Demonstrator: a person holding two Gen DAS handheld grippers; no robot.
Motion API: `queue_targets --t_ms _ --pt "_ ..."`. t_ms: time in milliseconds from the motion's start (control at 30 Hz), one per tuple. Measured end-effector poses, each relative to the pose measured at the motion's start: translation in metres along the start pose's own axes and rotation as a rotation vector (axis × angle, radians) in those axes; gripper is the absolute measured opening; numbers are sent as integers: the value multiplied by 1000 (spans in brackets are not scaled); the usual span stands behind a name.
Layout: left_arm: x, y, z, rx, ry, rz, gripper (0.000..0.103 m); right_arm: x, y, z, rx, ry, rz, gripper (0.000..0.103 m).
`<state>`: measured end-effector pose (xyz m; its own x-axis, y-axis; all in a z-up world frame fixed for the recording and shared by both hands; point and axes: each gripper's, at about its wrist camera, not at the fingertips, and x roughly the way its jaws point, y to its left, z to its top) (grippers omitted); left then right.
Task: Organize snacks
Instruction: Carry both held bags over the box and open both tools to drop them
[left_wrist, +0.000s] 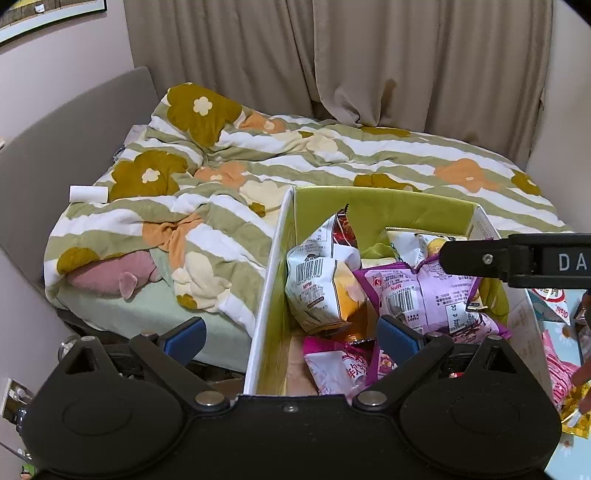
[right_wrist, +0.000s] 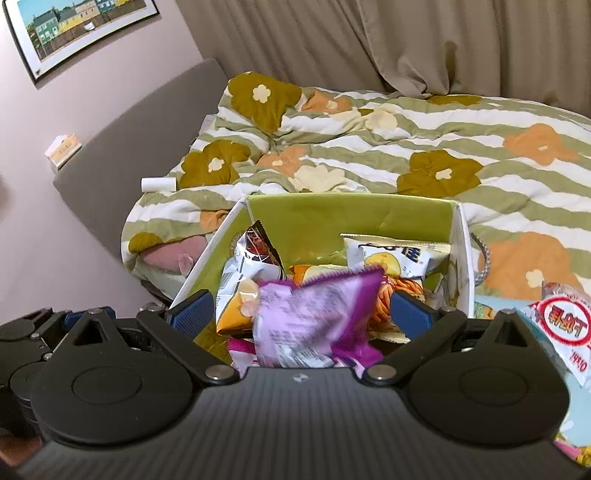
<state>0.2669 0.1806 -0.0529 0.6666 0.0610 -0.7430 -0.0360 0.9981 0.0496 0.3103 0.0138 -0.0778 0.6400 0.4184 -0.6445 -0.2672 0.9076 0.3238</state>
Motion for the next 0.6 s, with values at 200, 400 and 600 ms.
queue_targets --t_ms 200,400,600 --pt "-9 0 -2 9 -18 -22 100 -15 -1 -3 18 -37 -32 103" --pt "-19 -5 1 34 -49 -73 100 -40 0 -11 25 -88 -66 103" --pt "-31 -22 6 91 -93 -162 100 -74 -3 -20 66 -142 -139 103"
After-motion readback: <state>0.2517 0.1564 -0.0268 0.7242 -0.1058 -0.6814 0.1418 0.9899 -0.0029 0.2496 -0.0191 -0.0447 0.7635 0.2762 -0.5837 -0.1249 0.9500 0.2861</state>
